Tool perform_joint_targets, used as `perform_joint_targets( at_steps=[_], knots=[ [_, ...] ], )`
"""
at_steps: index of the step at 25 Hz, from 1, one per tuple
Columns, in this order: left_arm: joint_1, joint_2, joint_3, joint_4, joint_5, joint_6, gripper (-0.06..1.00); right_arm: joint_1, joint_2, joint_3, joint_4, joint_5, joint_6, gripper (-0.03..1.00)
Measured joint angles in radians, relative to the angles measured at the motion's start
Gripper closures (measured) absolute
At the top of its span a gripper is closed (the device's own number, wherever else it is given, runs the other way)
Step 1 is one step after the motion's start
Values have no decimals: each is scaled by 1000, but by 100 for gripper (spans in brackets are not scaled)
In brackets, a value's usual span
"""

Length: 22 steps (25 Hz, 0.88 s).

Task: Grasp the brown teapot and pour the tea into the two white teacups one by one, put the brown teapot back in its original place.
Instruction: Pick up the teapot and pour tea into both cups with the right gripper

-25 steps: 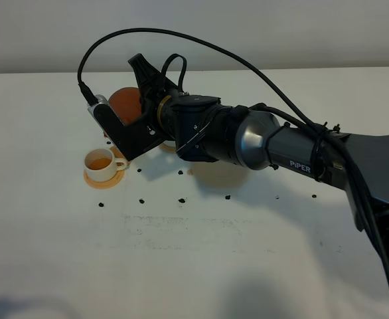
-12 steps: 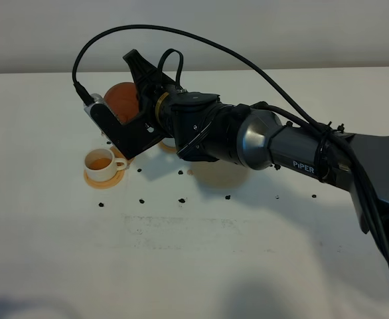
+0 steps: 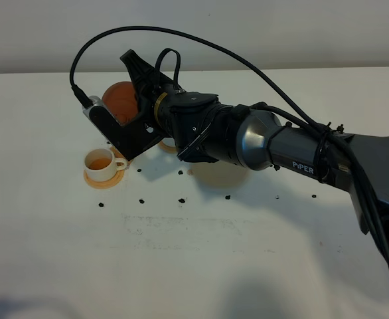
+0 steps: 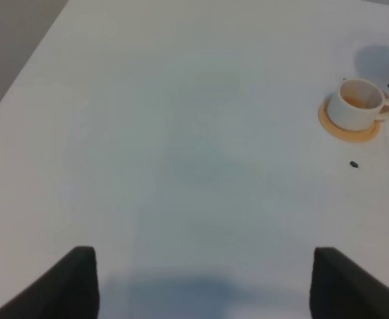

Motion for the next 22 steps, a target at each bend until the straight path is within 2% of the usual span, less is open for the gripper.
perform_joint_targets(
  at_steps=[22],
  knots=[
    [0, 0, 0, 0, 0, 0, 28, 1, 0, 0, -33, -16, 9, 88]
  ],
)
